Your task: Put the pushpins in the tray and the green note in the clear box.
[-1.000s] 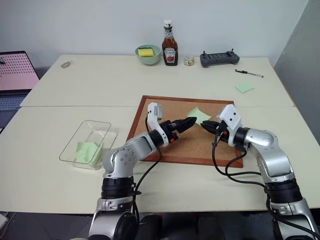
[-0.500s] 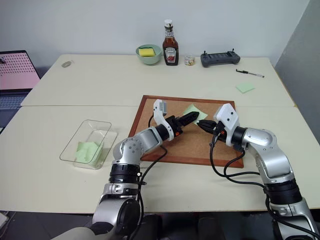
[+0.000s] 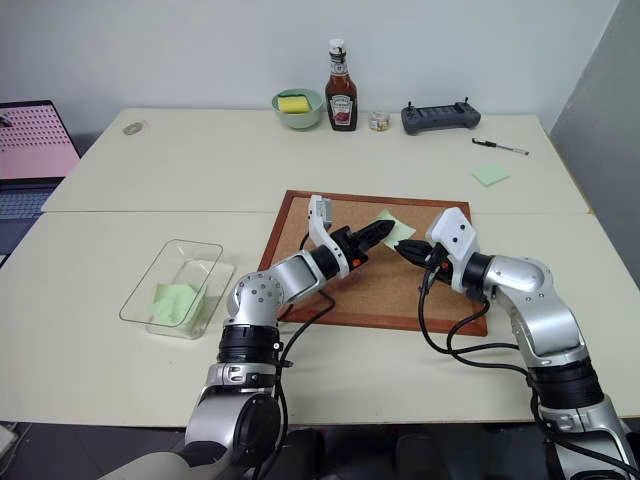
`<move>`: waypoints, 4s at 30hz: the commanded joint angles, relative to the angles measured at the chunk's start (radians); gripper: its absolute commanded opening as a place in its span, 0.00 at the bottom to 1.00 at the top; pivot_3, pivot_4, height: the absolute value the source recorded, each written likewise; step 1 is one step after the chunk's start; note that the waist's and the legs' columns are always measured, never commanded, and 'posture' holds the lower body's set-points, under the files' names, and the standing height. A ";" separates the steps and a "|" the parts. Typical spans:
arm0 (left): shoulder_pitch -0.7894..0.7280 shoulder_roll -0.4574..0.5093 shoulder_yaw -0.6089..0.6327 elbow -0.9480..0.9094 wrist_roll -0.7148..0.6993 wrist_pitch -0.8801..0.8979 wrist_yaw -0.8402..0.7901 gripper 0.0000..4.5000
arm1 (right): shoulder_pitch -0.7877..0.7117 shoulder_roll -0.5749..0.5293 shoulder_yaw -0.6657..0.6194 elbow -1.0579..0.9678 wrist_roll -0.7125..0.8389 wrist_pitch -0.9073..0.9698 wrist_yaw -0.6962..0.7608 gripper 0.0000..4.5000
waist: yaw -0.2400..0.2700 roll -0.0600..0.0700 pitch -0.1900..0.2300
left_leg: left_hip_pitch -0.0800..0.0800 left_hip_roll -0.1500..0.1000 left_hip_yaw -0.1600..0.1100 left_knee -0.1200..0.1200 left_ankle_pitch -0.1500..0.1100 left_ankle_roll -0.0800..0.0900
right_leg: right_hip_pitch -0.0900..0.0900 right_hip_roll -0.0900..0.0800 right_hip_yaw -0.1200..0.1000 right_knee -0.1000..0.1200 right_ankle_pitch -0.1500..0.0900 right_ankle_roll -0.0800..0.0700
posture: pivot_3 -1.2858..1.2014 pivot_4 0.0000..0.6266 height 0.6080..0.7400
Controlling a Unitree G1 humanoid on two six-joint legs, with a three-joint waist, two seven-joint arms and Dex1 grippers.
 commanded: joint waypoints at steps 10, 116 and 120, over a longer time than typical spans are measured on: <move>-0.007 -0.070 0.002 -0.028 -0.098 0.000 0.030 0.01 | -0.030 0.021 -0.007 -0.037 -0.012 -0.050 -0.025 0.00 | 0.000 0.000 0.000 | 0.000 0.000 0.000 0.000 0.000 0.000 | 0.000 0.000 0.000 0.000 0.000 0.000 | 0.52 0.24 1.00; 0.206 0.569 0.144 -0.844 0.011 0.290 0.263 0.00 | -0.038 -0.009 -0.011 -0.082 0.169 0.031 0.110 0.84 | -0.005 -0.002 0.001 | -0.004 0.001 0.000 0.003 0.000 0.000 | -0.005 0.001 0.001 0.003 0.000 0.000 | 0.52 0.24 1.00; 0.292 0.683 0.282 -0.964 -0.019 0.406 0.282 0.00 | -0.109 0.041 0.084 -0.022 0.178 0.008 0.225 0.84 | 0.001 -0.002 0.001 | -0.004 0.001 -0.001 0.002 0.000 0.001 | -0.005 0.000 0.001 0.003 0.000 0.000 | 0.52 0.24 1.00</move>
